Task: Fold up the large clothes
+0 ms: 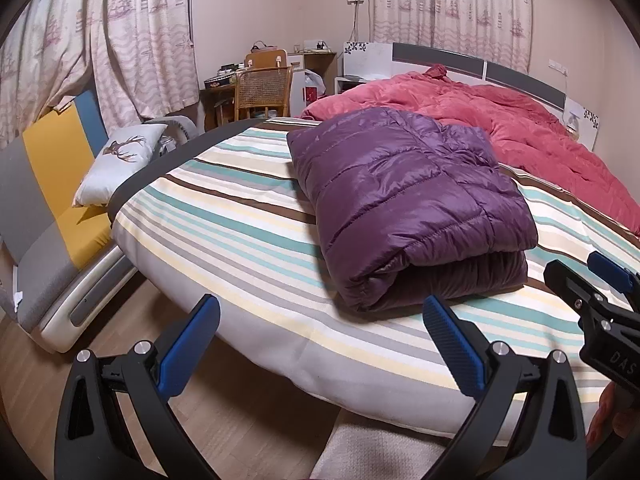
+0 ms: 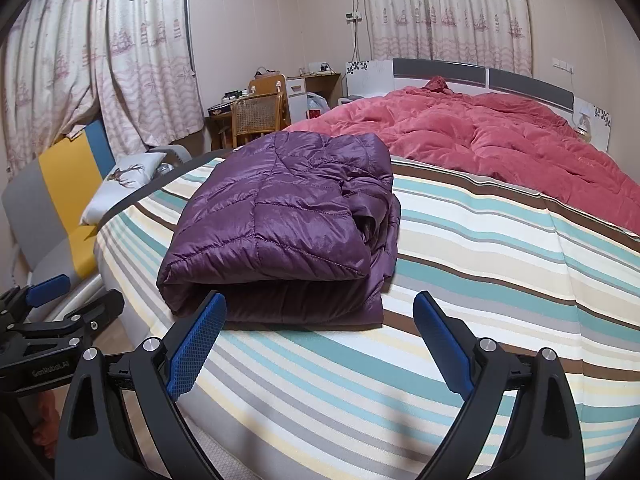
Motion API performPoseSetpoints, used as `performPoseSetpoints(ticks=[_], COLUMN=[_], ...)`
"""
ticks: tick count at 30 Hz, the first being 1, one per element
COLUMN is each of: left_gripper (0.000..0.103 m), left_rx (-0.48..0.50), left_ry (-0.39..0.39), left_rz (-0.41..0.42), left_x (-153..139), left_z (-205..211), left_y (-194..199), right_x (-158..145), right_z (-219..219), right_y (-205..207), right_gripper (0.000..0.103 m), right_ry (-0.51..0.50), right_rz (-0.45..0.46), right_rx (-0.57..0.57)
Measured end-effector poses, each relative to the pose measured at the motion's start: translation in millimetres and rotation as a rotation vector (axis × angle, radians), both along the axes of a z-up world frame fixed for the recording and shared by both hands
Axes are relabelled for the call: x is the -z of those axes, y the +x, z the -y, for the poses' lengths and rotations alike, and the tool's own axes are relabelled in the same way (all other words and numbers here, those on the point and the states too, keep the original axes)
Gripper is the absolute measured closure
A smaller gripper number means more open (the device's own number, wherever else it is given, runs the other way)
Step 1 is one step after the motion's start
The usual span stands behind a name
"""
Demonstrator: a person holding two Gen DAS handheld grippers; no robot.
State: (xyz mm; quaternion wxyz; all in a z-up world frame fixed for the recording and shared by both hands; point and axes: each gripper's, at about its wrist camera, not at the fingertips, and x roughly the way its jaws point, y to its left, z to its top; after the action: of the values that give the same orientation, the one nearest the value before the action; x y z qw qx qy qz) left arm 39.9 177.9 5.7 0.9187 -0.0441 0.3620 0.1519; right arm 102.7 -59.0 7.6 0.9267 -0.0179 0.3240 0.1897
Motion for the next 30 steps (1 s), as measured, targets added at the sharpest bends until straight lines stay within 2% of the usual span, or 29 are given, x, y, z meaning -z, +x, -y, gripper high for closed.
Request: performPoseSetpoints(ticks=[30], left_gripper=[0.002], left_rx=[0.001], left_ry=[-0.003], left_rz=[-0.013], left_x=[0.8], left_z=[6.2], left_y=[-1.7], right_x=[4.8], right_z=[-0.5], right_y=[-2.7], right_gripper=[0.009], right_ry=[0.007], right_rz=[-0.013], right_rx=[-0.011])
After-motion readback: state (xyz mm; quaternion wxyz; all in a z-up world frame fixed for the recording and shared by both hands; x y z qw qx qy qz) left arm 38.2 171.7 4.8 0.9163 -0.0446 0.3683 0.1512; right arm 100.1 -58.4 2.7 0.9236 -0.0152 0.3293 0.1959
